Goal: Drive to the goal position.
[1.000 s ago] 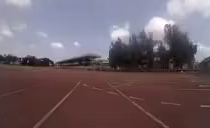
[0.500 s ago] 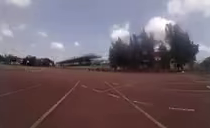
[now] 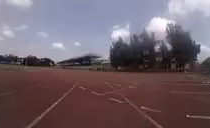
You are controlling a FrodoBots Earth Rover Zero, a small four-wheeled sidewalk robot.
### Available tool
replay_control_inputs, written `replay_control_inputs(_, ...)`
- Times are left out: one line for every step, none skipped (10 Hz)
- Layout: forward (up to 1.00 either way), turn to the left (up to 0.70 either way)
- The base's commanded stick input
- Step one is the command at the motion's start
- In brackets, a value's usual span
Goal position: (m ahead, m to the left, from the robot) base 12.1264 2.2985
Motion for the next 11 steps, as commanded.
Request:
replay_control_inputs(0.70, 0.00)
replay_control_inputs(0.70, 0.00)
replay_control_inputs(0.70, 0.00)
replay_control_inputs(0.70, 0.00)
replay_control_inputs(0.70, 0.00)
replay_control_inputs(0.70, 0.00)
replay_control_inputs(0.70, 0.00)
replay_control_inputs(0.70, 0.00)
replay_control_inputs(0.70, 0.00)
replay_control_inputs(0.70, 0.00)
replay_control_inputs(0.70, 0.00)
